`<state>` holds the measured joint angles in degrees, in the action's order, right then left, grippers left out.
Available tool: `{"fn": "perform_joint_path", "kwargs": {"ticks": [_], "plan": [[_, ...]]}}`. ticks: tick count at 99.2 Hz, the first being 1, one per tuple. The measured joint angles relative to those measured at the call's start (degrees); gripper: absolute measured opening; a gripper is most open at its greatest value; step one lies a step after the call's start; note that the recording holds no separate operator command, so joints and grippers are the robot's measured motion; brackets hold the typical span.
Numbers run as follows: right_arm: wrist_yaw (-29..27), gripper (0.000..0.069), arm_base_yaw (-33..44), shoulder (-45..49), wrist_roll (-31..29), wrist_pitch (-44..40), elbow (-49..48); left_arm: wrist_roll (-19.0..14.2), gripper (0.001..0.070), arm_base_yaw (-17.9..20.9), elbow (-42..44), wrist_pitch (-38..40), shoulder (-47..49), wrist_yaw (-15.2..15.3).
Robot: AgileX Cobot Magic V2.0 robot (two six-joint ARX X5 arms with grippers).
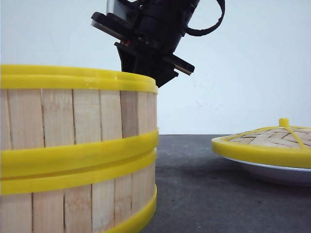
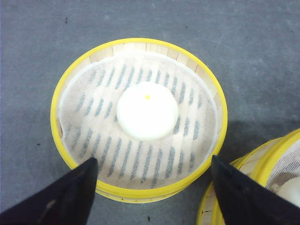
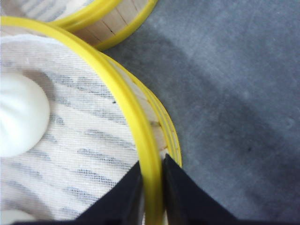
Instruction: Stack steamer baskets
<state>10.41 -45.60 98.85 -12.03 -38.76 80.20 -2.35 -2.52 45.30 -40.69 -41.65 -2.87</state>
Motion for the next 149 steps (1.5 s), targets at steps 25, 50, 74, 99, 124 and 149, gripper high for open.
{"fn": "perform_joint_path", "kwargs": {"ticks": [25, 50, 74, 99, 124, 149], "plan": [[-0.07, 0.0061, 0.02, 0.0, -0.07, -0.04, 0.0, -0.02, 0.0468, 0.0, 0.0, 0.0, 0.0, 0.0], [-0.35, 0.0422, 0.15, 0.0, -0.42, 0.33, 0.0, -0.02, 0.0468, 0.0, 0.0, 0.0, 0.0, 0.0], [-0.28, 0.0476, 1.62, -1.92, 0.76, -3.5, 0.0, 0.0, 0.0468, 2.16, 0.0, 1.42, -1.62, -0.04], [-6.08, 0.0476, 7.08, -11.56, 3.76, -12.9, 0.0, -0.04, 0.0468, 10.21, 0.57, 6.38, -11.17, -1.2], [-9.03, 0.0476, 14.58, -20.59, 4.55, -19.8, -0.09, -0.04, 0.0468, 15.26, 3.26, 10.19, -22.99, -1.53], [-9.16, 0.0476, 25.51, -35.1, 5.79, -20.24, -9.99, -0.11, 0.0392, 17.38, 3.26, 14.62, -32.15, -1.53]]}}
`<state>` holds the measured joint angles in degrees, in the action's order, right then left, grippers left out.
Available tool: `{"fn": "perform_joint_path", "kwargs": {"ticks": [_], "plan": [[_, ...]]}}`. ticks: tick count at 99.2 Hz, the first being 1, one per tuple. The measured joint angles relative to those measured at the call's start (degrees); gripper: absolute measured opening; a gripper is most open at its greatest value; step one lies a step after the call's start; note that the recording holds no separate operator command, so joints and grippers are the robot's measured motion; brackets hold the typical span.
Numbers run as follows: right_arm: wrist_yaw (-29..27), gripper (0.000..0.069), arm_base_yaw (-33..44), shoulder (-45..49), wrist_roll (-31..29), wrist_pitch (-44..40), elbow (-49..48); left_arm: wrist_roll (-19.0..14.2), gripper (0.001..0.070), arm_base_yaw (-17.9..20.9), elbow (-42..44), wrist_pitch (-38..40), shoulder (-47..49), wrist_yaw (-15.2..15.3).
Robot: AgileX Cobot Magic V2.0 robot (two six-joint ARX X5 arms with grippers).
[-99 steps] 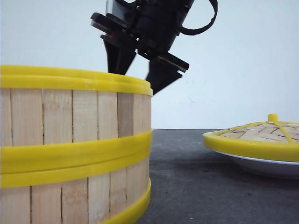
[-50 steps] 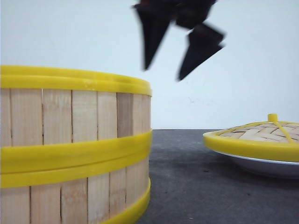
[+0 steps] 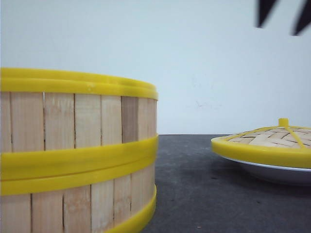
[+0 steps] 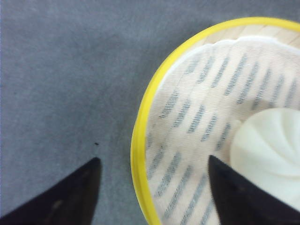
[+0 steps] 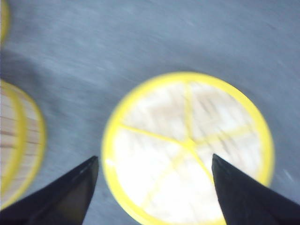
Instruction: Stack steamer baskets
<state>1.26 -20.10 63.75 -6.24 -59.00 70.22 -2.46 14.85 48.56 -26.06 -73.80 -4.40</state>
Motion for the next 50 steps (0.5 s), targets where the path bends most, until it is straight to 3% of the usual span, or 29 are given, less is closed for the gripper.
{"fn": "perform_joint_path", "kwargs": {"ticks": [21, 40, 50], "plan": [[-0.2, 0.0476, 9.07, -11.32, 0.63, -3.34, -7.98, -0.09, 0.0268, 0.0, 0.0, 2.67, -5.92, 0.0], [-0.17, 0.0476, 11.17, -18.18, 1.44, -5.18, -8.98, -0.13, 0.0056, 0.09, 0.0, 4.2, -9.88, 0.59], [0.02, 0.0476, 11.17, -20.31, 1.51, -5.7, -8.98, -0.31, 0.0029, 0.15, 0.0, 4.98, -9.94, 0.66]]}}
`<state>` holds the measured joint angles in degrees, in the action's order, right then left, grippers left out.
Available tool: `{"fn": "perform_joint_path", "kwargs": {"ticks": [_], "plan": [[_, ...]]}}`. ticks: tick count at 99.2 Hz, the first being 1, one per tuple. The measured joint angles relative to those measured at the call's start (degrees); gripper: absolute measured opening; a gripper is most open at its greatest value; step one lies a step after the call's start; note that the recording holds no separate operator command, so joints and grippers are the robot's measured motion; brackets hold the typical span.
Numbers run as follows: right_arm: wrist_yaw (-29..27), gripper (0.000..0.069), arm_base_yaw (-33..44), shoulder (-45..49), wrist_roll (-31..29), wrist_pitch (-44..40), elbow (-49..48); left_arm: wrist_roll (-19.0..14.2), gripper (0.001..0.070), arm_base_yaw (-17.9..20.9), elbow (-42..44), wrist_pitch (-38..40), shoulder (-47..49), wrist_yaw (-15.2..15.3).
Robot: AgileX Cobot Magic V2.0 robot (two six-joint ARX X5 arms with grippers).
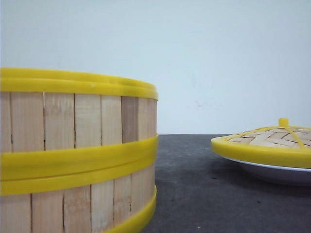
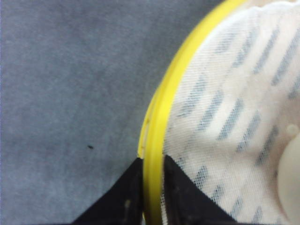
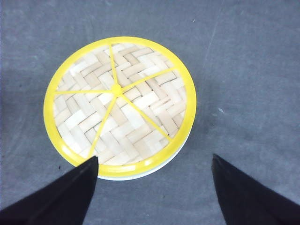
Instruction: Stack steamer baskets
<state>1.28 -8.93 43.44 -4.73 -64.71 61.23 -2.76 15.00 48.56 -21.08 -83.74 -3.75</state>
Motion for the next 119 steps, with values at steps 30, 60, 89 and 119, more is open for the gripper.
{"fn": "perform_joint_path", "kwargs": {"ticks": [30, 60, 89, 119], "plan": [[0.17, 0.0476, 0.0, -1.97, 0.0, -2.05, 0.0, 0.52, 0.0024, -0.15, 4.48, -3.08, -0.13, -1.62], [3.34, 0.0476, 0.0, -1.95, 0.0, -2.03, 0.0, 0.9, 0.0024, -0.13, 16.2, -11.13, 1.31, -6.19], [5.01, 0.0476, 0.0, -1.95, 0.0, -2.05, 0.0, 3.72, 0.0024, -2.64, 31.04, -26.29, 1.84, -10.12], [5.01, 0.0476, 0.0, -1.95, 0.0, -2.03, -0.04, 6.19, 0.0024, -11.78, 34.47, -35.15, 7.21, -11.8]]}}
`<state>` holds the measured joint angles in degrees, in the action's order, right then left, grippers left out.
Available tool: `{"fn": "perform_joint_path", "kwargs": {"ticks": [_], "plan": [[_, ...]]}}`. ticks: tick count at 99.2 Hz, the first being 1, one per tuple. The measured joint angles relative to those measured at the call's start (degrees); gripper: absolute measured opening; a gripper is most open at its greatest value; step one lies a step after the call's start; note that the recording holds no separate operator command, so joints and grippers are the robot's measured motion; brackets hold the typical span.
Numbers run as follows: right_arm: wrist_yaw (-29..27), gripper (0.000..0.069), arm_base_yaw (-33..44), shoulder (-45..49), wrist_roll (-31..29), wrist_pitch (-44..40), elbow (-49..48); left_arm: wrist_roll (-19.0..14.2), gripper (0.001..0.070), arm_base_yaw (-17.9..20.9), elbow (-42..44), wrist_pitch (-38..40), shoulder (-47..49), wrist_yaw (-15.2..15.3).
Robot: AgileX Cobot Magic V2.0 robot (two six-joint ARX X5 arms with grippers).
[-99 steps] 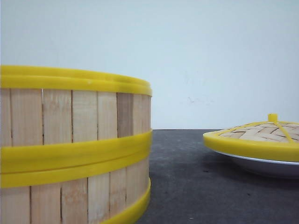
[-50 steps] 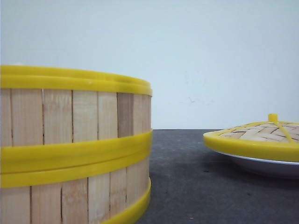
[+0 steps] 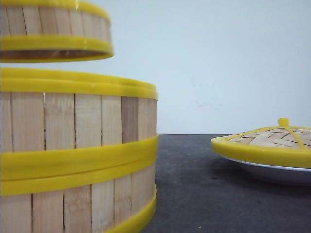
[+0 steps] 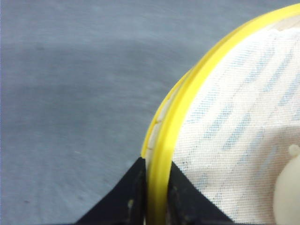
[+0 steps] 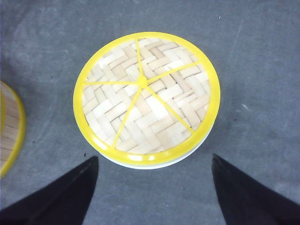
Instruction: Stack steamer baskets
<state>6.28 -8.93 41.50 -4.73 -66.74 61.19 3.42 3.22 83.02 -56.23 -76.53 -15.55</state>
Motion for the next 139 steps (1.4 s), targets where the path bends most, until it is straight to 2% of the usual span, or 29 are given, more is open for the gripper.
{"fn": "perform_joint_path", "kwargs": {"ticks": [23, 49, 67, 77, 95, 115, 139], "plan": [[0.0, 0.0476, -0.02, 0.0, 0.0, 0.0, -0.46, 0.92, 0.0024, -7.41, 0.0, -5.16, 4.87, -0.5], [0.02, 0.0476, 0.0, 0.0, 0.0, 0.0, -0.46, 1.33, 0.0024, -15.1, -0.04, -10.36, 7.69, 0.85], [0.02, 0.0476, 0.0, 0.0, 0.0, 0.0, -0.46, -0.09, 0.0024, -19.98, -3.34, -9.97, 10.97, 7.26], [0.02, 0.0476, 0.0, 0.0, 0.0, 0.0, -0.46, -0.98, 0.0024, -21.92, -6.47, -9.84, 12.31, 8.81], [0.02, 0.0476, 0.0, 0.0, 0.0, 0.0, -0.48, -1.79, 0.0024, -23.39, -11.13, -8.74, 12.94, 9.29], [0.02, 0.0476, 0.0, 0.0, 0.0, 0.0, -0.48, -2.86, 0.0024, -23.39, -15.52, -3.61, 12.96, 9.4], [0.02, 0.0476, 0.0, 0.0, 0.0, 0.0, -0.48, -3.04, 0.0024, -23.39, -16.85, -1.9, 12.68, 9.49]]}}
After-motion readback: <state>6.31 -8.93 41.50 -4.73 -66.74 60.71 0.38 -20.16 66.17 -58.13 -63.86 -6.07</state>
